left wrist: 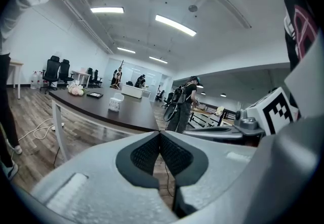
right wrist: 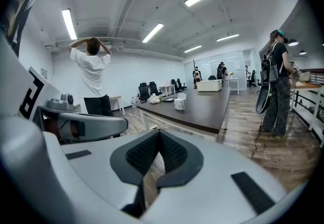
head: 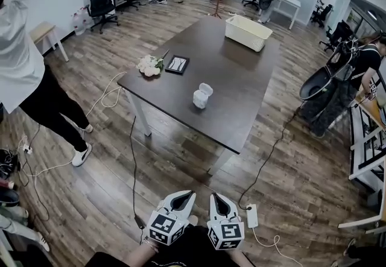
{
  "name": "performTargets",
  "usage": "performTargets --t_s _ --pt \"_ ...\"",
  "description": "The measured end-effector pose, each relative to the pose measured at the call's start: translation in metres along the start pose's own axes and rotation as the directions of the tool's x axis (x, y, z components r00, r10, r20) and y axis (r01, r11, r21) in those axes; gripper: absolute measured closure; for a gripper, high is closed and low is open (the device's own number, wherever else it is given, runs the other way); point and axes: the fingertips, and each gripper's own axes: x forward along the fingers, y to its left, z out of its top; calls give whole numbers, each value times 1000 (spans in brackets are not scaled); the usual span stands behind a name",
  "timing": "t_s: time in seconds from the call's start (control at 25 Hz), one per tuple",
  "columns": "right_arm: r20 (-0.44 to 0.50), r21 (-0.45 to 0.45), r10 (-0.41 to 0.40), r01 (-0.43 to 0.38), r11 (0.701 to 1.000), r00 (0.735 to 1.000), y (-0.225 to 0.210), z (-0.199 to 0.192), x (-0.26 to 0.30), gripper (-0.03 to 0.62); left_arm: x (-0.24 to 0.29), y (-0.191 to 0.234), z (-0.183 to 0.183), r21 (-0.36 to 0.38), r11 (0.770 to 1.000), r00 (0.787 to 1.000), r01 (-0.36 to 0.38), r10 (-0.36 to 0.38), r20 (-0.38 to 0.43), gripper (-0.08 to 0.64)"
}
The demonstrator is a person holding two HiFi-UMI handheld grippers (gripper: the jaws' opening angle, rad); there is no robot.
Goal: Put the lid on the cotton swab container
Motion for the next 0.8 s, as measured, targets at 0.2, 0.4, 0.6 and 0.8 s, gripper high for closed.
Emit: performTargets --t_s 0.2,0.4,0.6,0.8 --pt "15 4 8 -8 1000 1000 0 6 7 584 4 8 5 -1 1000 1000 -13 13 4 552" --pt "16 -11 4 -4 1000 1000 -3 14 27 584 21 27 18 9 1000 1000 -4 4 16 552" --pt "19 -16 -1 2 1000 1000 -7 25 49 584 36 45 31 23 1000 1000 14 -14 13 552" --pt "14 -11 -16 16 1000 1000 -9 36 77 584 54 65 41 29 999 999 41 -41 6 552"
